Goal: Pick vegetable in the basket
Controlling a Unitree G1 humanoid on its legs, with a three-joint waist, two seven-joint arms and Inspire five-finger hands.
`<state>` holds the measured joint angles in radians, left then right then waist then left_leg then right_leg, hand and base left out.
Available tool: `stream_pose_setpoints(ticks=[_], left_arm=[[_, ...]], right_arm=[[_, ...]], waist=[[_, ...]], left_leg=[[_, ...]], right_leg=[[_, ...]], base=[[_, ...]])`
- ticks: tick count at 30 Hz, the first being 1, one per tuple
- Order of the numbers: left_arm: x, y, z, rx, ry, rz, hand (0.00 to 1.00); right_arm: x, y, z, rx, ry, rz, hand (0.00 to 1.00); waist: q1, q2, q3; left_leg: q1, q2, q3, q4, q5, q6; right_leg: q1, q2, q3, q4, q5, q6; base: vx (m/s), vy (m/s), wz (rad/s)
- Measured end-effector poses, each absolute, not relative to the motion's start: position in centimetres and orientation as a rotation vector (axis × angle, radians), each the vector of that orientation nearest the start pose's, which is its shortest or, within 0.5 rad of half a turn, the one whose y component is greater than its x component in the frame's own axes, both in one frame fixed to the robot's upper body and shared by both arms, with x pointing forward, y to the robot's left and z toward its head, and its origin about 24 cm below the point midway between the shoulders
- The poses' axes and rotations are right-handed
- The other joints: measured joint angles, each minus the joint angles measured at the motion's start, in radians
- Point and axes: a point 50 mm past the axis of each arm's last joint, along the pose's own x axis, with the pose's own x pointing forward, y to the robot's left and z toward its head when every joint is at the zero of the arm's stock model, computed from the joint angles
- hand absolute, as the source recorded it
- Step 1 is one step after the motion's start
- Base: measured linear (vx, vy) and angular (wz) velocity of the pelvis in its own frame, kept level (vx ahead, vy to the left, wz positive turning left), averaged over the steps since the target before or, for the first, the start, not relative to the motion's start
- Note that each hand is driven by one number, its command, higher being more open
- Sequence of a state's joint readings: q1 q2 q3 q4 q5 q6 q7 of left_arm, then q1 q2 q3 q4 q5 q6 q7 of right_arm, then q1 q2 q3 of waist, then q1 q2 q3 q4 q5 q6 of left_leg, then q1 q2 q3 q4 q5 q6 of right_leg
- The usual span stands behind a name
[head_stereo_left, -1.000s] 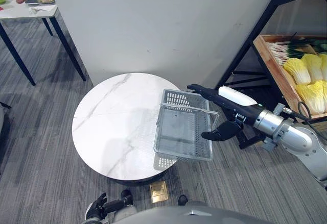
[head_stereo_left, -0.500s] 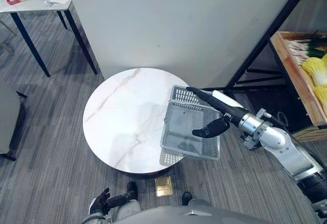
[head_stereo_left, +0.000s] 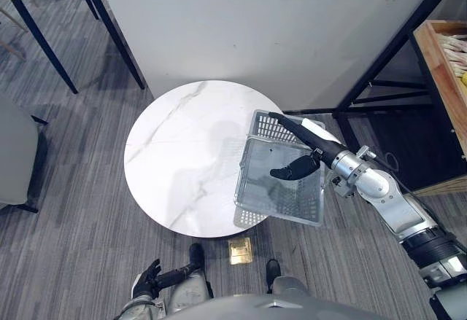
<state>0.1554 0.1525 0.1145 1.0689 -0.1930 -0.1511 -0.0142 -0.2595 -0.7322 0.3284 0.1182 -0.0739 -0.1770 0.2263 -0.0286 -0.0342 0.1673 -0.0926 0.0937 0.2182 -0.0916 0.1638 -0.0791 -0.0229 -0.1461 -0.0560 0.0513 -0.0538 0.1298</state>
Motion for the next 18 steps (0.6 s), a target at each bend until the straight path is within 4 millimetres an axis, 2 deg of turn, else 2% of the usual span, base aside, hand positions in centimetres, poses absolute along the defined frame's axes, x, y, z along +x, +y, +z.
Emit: stream_pose_setpoints(ticks=[18], left_arm=[[8.4,22.5,-15.4,-0.087,0.985,0.313,1.00]], right_arm=[[30.3,-19.8,8.7,-0.946,-0.079,0.471,1.00]], waist=[[-0.001,0.021,0.068]], left_leg=[[-0.022,-0.010,-0.014,0.000,0.001,0.001]], right_leg=[[-0.012,-0.009,-0.013,-0.001,-0.001,0.000]], base=[[0.00,0.003,0.02]])
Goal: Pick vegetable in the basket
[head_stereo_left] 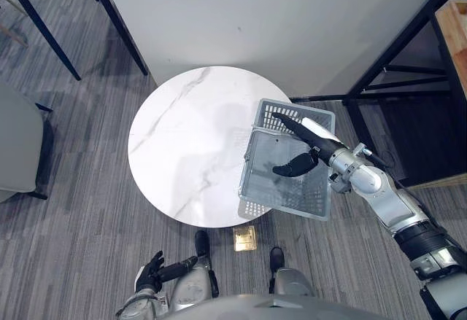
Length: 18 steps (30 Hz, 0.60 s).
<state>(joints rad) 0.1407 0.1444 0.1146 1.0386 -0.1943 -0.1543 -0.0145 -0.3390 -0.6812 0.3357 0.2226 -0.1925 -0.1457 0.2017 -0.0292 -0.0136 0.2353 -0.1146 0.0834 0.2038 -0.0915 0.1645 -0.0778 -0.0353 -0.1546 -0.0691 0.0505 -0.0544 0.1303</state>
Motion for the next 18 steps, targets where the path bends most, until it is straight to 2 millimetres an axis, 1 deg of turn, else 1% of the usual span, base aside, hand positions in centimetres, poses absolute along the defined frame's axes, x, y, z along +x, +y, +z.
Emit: stream_pose_setpoints(ticks=[4,5,8,13,16,18], left_arm=[[9.0,22.5,-15.3,-0.094,0.966,0.313,1.00],[9.2,22.5,-15.2,-0.099,0.959,0.315,1.00],[9.3,22.5,-15.2,-0.117,0.952,0.327,1.00],[9.4,22.5,-15.1,-0.121,0.945,0.329,1.00],[9.5,22.5,-15.1,-0.124,0.941,0.329,1.00],[9.5,22.5,-15.1,-0.124,0.942,0.329,1.00]], right_arm=[[31.2,-19.5,9.5,-0.971,-0.112,0.431,1.00],[31.4,-19.7,9.7,-0.972,-0.115,0.418,0.00],[31.8,-19.8,10.0,-0.985,-0.122,0.398,0.00],[32.1,-20.2,9.8,-1.123,-0.112,0.375,0.00],[32.2,-20.2,9.9,-1.175,-0.117,0.373,0.00],[32.2,-20.2,9.9,-1.177,-0.115,0.372,0.00]], waist=[[-0.001,0.008,0.024],[0.000,0.009,0.035],[0.002,0.008,0.038],[0.004,0.008,0.044],[0.003,0.010,0.052],[0.003,0.009,0.052]], left_leg=[[-0.018,0.000,0.000,0.000,0.002,0.003],[-0.019,-0.001,-0.001,0.000,0.003,0.003],[-0.031,-0.002,-0.002,0.000,0.003,0.004],[-0.035,-0.003,-0.009,0.000,0.004,0.004],[-0.033,-0.003,-0.010,0.000,0.004,0.004],[-0.031,-0.003,-0.010,0.000,0.004,0.004]], right_leg=[[-0.020,0.000,0.001,0.004,0.000,0.000],[-0.020,-0.001,0.001,0.005,0.000,0.000],[-0.034,-0.002,0.001,0.007,0.000,0.000],[-0.032,-0.001,-0.007,0.007,-0.001,-0.002],[-0.030,-0.001,-0.008,0.008,-0.001,-0.002],[-0.030,-0.001,-0.007,0.012,-0.002,-0.003]], base=[[-0.02,0.004,0.00],[-0.03,0.010,0.02],[0.00,0.000,0.00],[0.02,-0.005,0.04],[0.00,0.000,0.00],[0.00,0.000,0.00]])
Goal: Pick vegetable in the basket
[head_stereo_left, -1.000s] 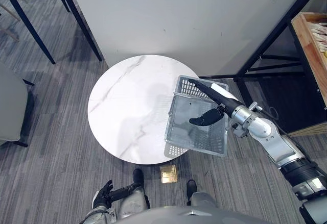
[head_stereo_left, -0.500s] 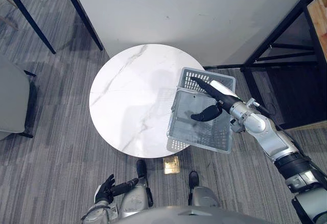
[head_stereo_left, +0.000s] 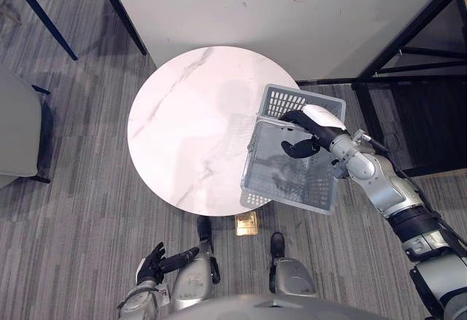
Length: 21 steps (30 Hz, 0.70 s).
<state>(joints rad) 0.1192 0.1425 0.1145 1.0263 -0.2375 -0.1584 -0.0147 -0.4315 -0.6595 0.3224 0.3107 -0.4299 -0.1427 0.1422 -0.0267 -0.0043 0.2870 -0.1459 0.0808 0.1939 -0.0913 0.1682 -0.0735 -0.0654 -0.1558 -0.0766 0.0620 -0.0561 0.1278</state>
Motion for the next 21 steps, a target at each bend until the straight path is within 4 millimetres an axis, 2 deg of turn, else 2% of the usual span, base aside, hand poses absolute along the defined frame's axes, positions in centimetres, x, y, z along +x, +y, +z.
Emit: stream_pose_setpoints(ticks=[8,14,17,19,21], left_arm=[[9.6,22.6,-15.0,-0.122,0.941,0.332,1.00],[9.5,23.0,-15.0,-0.118,0.945,0.349,1.00],[9.2,23.3,-15.0,-0.109,0.960,0.354,1.00],[8.7,23.7,-15.0,-0.117,0.969,0.381,1.00],[8.1,23.9,-15.1,-0.119,0.981,0.400,1.00]], right_arm=[[30.9,-21.2,8.8,-1.220,-0.075,0.382,0.00],[28.7,-23.3,8.3,-1.229,-0.018,0.373,0.00],[28.2,-24.3,9.1,-1.205,-0.034,0.316,0.00],[27.4,-25.2,10.3,-1.176,-0.065,0.252,0.00],[26.5,-26.1,10.5,-1.171,-0.064,0.210,0.00]], waist=[[-0.002,-0.006,0.002],[-0.010,-0.032,-0.006],[-0.022,-0.046,-0.015],[-0.032,-0.064,-0.027],[-0.036,-0.079,-0.053]], left_leg=[[0.030,0.001,-0.004,0.000,0.001,0.000],[0.048,0.000,-0.005,0.000,0.003,0.001],[0.055,0.001,-0.003,0.000,0.003,0.000],[0.066,0.001,0.005,0.000,0.002,0.000],[0.075,0.001,0.015,0.000,-0.001,-0.003]], right_leg=[[0.029,0.000,-0.003,0.008,-0.004,-0.002],[0.046,-0.001,-0.004,0.008,-0.004,0.001],[0.052,-0.001,-0.002,0.008,-0.003,0.002],[0.058,-0.002,0.004,0.007,-0.001,0.004],[0.061,-0.002,0.016,0.007,-0.001,0.004]], base=[[-0.02,0.004,0.01],[0.00,0.001,0.01],[0.00,0.000,0.00],[-0.03,0.009,-0.09],[-0.01,0.013,-0.16]])
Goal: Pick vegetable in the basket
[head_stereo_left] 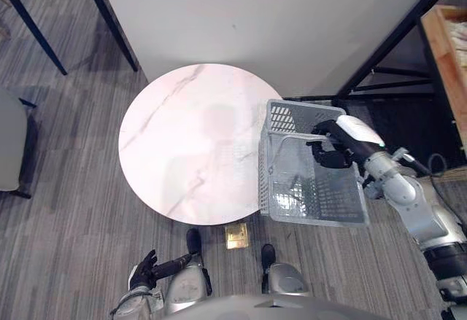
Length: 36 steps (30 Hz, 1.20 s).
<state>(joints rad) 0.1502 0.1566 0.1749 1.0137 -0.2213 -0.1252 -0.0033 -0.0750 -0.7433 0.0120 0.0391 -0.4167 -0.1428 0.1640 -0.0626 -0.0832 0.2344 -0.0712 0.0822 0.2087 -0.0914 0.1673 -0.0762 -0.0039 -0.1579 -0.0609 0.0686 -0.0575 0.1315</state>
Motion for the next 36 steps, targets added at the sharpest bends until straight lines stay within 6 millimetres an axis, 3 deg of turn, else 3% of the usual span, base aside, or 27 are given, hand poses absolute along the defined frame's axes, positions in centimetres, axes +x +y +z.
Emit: stream_pose_setpoints(ticks=[5,13,21,25,30,36], left_arm=[[6.5,24.1,-15.5,-0.096,1.032,0.410,1.00],[4.8,24.0,-15.8,-0.084,1.089,0.424,1.00],[3.7,23.9,-16.0,-0.080,1.118,0.431,1.00],[3.3,23.8,-16.0,-0.081,1.129,0.437,1.00],[2.8,23.7,-16.2,-0.091,1.146,0.446,1.00],[2.6,23.5,-16.3,-0.079,1.161,0.431,1.00]], right_arm=[[24.3,-28.6,10.4,-1.156,-0.017,0.104,0.00],[21.2,-31.4,9.4,-1.144,0.083,0.013,0.00],[19.3,-34.1,10.3,-1.128,0.105,-0.151,0.00],[18.5,-35.0,10.6,-1.058,0.075,-0.277,0.00],[16.2,-35.2,8.1,-0.933,0.138,-0.381,0.00],[13.3,-34.6,3.1,-0.796,0.325,-0.426,0.00]], waist=[[-0.026,-0.023,-0.072],[-0.059,-0.003,-0.125],[-0.103,0.004,-0.155],[-0.108,0.004,-0.162],[-0.111,0.003,-0.187],[-0.116,0.017,-0.196]], left_leg=[[0.025,0.001,0.023,0.000,-0.009,-0.003],[0.048,0.001,0.056,0.000,-0.021,-0.009],[0.057,0.000,0.070,-0.001,-0.024,-0.008],[0.065,0.000,0.084,0.000,-0.030,-0.009],[0.076,0.000,0.093,0.000,-0.037,-0.008],[0.085,-0.003,0.095,0.000,-0.043,-0.011]], right_leg=[[0.006,-0.001,0.024,-0.002,0.000,0.000],[0.006,-0.002,0.057,-0.001,-0.004,0.005],[0.006,-0.004,0.070,-0.001,-0.004,0.006],[0.005,-0.004,0.085,0.000,-0.004,0.005],[0.009,-0.004,0.092,0.000,-0.007,0.000],[0.018,-0.006,0.092,0.000,-0.011,-0.006]], base=[[-0.02,0.010,-0.12],[-0.02,0.011,-0.12],[0.00,0.005,-0.04],[0.02,0.002,-0.10],[0.03,-0.002,-0.05],[0.00,0.000,0.00]])
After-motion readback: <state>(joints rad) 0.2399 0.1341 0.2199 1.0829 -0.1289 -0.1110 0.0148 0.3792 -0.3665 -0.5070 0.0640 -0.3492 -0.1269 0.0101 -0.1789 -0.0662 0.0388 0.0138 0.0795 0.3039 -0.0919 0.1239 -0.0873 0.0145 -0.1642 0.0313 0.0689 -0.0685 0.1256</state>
